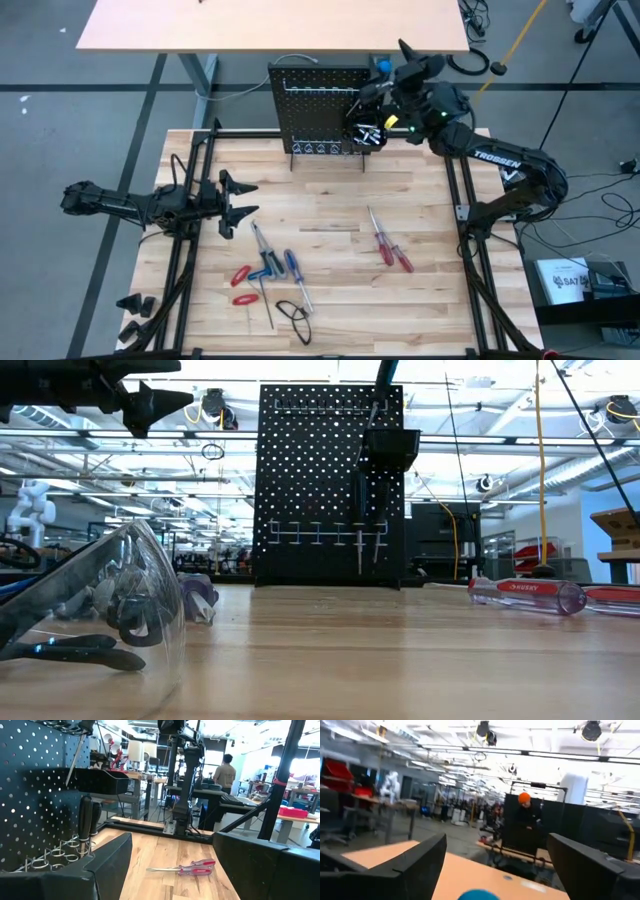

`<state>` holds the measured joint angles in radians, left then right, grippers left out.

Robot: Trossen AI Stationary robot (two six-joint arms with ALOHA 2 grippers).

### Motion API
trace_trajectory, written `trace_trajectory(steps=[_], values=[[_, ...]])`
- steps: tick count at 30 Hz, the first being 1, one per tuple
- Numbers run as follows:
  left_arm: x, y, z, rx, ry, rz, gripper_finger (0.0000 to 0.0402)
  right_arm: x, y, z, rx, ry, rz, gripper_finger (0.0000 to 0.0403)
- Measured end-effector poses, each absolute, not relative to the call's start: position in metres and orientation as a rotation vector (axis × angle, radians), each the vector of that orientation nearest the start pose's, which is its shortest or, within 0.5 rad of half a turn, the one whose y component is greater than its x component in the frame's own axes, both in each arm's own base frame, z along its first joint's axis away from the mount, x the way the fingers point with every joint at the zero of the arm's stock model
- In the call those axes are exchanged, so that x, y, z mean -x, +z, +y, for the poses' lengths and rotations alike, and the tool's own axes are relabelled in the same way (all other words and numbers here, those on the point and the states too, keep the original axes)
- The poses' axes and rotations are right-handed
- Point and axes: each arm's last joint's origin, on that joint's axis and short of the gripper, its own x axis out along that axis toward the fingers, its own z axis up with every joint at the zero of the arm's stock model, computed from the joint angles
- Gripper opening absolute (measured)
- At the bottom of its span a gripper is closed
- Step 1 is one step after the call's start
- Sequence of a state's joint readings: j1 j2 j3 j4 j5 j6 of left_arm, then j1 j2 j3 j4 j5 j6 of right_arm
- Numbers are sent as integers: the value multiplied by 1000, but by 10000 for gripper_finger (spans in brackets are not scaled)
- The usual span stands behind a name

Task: Hang tools onto peg board
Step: Hang the transparent screwdriver on the pegboard

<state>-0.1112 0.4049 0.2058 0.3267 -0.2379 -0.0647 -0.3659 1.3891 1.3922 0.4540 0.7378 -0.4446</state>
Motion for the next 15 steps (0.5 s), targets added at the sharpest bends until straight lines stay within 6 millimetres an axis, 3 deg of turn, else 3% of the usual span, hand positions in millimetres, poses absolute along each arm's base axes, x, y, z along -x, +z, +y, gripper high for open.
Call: trace_trajectory(steps=[6, 11, 15], values=[[-125, 230, -7, 85, 122, -124, 286, -245, 484, -110, 212, -1118, -356, 339], [-125, 229, -7, 83, 123, -124, 286, -225, 499, -87, 209, -1050, -395, 339], [-125, 229, -7, 71, 124, -123, 286, -215, 502, -62, 233, -838, -337, 339]])
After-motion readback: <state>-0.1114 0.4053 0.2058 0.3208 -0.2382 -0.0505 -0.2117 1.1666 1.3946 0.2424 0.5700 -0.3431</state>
